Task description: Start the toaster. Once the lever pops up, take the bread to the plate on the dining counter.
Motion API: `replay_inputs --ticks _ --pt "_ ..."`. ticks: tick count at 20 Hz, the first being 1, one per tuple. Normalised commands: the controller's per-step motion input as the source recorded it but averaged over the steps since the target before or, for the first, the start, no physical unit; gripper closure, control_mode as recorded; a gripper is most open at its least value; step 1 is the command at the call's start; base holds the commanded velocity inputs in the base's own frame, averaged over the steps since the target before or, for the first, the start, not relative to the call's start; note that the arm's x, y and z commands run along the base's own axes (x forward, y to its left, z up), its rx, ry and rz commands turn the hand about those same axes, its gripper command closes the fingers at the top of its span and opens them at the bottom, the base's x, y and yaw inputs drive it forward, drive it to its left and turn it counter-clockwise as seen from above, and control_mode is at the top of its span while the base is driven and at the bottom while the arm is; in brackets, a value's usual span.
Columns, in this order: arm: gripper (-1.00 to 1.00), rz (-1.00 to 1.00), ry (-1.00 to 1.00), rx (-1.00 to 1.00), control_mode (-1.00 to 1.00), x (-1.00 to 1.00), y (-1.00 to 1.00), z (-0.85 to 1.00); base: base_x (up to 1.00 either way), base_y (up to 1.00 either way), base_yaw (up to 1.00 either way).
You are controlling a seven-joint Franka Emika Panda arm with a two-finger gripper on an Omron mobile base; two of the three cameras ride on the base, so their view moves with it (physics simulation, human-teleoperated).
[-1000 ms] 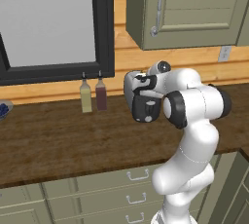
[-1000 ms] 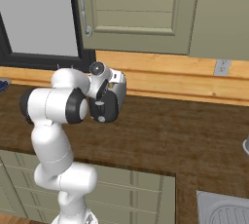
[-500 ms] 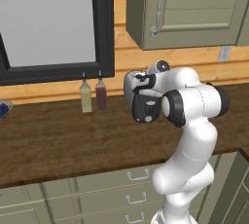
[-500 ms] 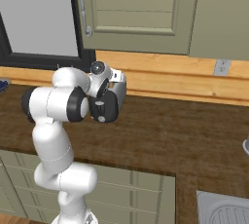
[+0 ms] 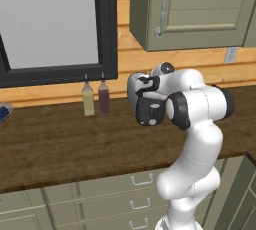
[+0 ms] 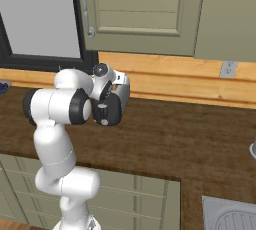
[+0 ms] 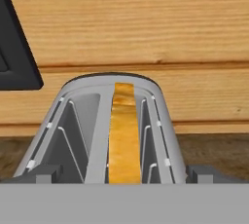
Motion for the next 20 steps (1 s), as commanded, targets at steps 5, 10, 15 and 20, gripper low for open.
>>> replay_inputs --ticks 5,10,15,20 --pt "-1.00 0.00 0.00 0.00 -1.00 0.11 0.00 0.00 0.00 0.00 0.00" --pt "-1.00 0.00 0.00 0.00 -1.00 0.04 0.00 0.00 0.00 0.00 0.00" --pt "1.00 0.00 0.00 0.00 -1.00 0.00 0.00 0.00 0.00 0.00 0.00" --pt "1.00 0.00 0.00 0.00 -1.00 0.00 0.00 0.00 0.00 0.00 0.00"
